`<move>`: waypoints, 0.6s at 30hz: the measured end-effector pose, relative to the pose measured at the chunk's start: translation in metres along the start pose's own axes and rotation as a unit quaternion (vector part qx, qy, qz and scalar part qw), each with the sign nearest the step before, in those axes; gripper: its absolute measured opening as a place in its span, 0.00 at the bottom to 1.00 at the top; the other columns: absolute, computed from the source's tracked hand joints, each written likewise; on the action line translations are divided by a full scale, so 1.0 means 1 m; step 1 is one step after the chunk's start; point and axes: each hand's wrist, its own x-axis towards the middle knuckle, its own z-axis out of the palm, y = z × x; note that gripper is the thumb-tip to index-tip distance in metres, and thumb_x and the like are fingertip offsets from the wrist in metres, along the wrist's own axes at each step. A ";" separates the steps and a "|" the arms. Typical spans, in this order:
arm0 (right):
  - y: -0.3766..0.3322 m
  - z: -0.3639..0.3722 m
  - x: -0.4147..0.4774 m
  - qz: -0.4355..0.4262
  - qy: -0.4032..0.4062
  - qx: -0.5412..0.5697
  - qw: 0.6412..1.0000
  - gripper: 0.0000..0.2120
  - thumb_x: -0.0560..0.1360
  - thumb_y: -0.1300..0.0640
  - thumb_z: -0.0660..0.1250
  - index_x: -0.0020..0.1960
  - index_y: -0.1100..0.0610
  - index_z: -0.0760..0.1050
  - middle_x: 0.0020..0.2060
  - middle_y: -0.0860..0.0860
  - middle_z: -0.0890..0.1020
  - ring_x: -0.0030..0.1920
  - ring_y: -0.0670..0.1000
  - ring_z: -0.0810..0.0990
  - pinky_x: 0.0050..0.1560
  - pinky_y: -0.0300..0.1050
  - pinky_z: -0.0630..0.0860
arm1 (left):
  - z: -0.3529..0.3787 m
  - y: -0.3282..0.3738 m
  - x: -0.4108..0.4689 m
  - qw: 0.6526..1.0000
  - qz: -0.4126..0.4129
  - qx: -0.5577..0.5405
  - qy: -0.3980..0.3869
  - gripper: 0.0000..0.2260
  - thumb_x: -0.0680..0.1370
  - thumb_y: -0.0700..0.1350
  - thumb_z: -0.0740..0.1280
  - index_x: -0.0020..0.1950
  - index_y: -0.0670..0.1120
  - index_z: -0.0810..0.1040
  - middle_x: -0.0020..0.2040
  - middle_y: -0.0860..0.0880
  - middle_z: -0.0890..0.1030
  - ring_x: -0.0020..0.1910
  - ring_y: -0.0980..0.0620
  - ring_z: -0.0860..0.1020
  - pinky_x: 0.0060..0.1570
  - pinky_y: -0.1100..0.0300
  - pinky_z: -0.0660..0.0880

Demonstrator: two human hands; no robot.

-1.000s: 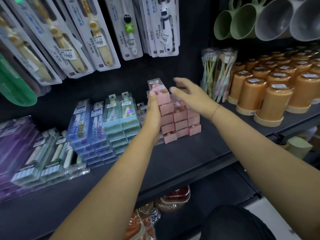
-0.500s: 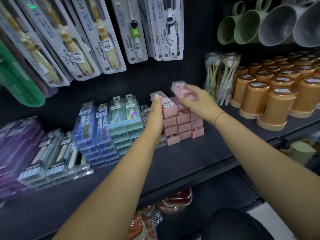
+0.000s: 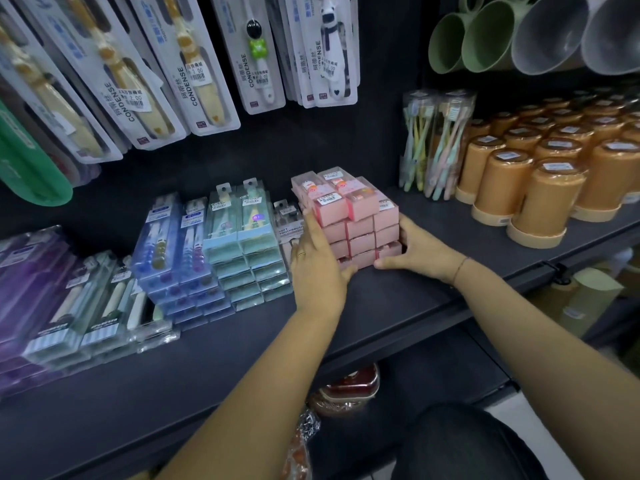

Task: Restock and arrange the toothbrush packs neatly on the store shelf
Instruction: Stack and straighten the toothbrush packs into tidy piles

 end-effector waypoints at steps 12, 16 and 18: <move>0.012 0.008 0.008 -0.013 0.081 -0.041 0.996 0.38 0.69 0.53 0.77 0.74 0.50 0.63 0.61 0.44 0.78 0.61 0.44 0.77 0.67 0.49 0.72 | 0.005 -0.002 -0.001 0.997 -0.065 0.019 0.044 0.43 0.72 0.48 0.75 0.78 0.37 0.53 0.66 0.38 0.75 0.68 0.43 0.71 0.70 0.52 0.64; 0.012 0.009 0.007 -0.010 0.096 -0.046 0.994 0.36 0.68 0.52 0.78 0.72 0.50 0.65 0.60 0.44 0.79 0.60 0.44 0.77 0.66 0.49 0.73 | 0.005 -0.002 0.001 0.996 -0.074 0.013 0.052 0.41 0.71 0.46 0.76 0.77 0.37 0.58 0.63 0.38 0.77 0.65 0.42 0.73 0.67 0.52 0.67; 0.012 0.010 0.007 -0.007 0.099 -0.048 0.994 0.37 0.68 0.51 0.78 0.72 0.50 0.66 0.60 0.45 0.79 0.60 0.45 0.77 0.65 0.49 0.73 | 0.005 -0.002 0.001 0.996 -0.072 0.010 0.053 0.40 0.71 0.45 0.76 0.76 0.36 0.59 0.62 0.38 0.78 0.64 0.41 0.74 0.66 0.52 0.68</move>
